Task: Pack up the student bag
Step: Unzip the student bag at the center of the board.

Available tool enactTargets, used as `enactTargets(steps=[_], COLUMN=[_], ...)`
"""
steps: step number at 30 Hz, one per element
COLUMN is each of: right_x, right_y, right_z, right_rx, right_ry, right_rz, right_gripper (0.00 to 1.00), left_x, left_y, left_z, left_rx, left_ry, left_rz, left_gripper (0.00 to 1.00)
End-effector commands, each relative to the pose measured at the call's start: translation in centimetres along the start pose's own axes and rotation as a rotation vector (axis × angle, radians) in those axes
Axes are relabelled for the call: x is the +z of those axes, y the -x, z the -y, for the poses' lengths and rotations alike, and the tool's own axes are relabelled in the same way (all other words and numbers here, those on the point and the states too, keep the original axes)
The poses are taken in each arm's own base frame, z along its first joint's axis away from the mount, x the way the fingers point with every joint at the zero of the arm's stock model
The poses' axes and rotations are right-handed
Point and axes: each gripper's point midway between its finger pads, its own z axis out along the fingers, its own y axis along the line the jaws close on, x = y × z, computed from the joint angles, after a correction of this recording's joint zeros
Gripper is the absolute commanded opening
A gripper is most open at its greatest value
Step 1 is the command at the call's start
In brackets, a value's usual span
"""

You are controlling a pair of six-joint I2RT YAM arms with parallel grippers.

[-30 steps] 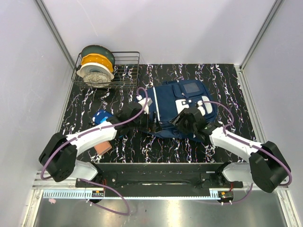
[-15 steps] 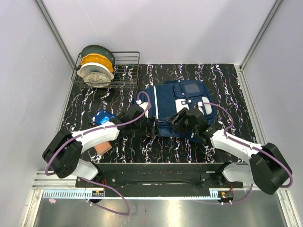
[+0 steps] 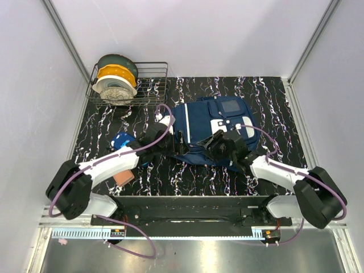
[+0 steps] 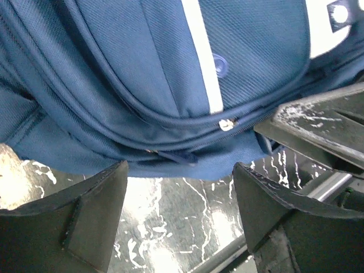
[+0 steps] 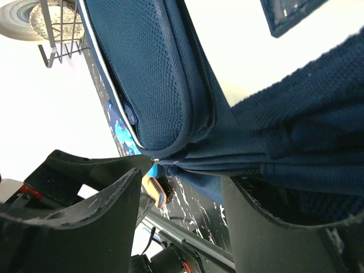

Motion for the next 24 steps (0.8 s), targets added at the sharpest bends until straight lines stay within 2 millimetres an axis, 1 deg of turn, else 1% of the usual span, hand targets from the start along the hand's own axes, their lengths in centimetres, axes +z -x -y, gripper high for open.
enactTargets(steps=[1,3,4,7,9,10,11,14,17,19,20,21,22,24], right_x=[1.2,1.7,1.7,1.6,1.5,1.5,1.5,1.6,1.9,2.0,2.0,2.0,2.0,1.9], right_y=[0.8,0.9,1.0,1.3,1.2,1.7,1.6,1.7,1.6,1.6,1.6,1.5,1.5,1.6], right_z=[-1.9,-1.9,-1.9,-2.0,-1.9,-1.8,-1.6,-1.2,-1.3,-1.5,-1.5,-1.5,-1.4,-1.5], right_rx=[0.031,0.026,0.026,0.014,0.012,0.012,0.012,0.011,0.009,0.001,0.000,-0.002,-0.003,-0.006], right_ry=[0.081,0.074,0.074,0.074,0.071,0.069,0.063,0.054,0.056,0.062,0.062,0.061,0.059,0.060], right_rz=[0.034,0.037,0.042,0.056,0.054,0.080,0.079,0.085,0.081,0.075,0.075,0.073,0.074,0.078], right_gripper=[0.63,0.63,0.63,0.62,0.61,0.61,0.61,0.60,0.58,0.57,0.57,0.57,0.57,0.57], left_x=[1.9,2.5,2.7,3.3,3.5,3.6,3.5,3.7,4.1,4.3,4.2,4.1,4.1,3.7], left_y=[1.6,1.0,0.7,0.1,-0.4,-0.4,-0.3,-0.7,-0.4,-0.1,0.0,0.1,0.2,0.3], left_z=[1.5,1.6,1.5,1.0,0.8,0.9,1.2,1.0,1.3,1.7,1.9,2.1,2.1,2.1], left_rx=[-0.042,-0.065,-0.077,-0.103,-0.118,-0.120,-0.127,-0.134,-0.142,-0.142,-0.141,-0.140,-0.135,-0.131], left_ry=[-0.056,-0.062,-0.063,-0.042,-0.040,-0.057,-0.074,-0.078,-0.083,-0.092,-0.099,-0.101,-0.103,-0.094], left_rz=[0.008,-0.020,-0.025,-0.039,-0.056,-0.040,-0.035,-0.036,-0.040,-0.040,-0.042,-0.038,-0.034,-0.032], left_gripper=[0.73,0.70,0.67,0.60,0.50,0.49,0.49,0.49,0.49,0.45,0.41,0.29,0.26,0.23])
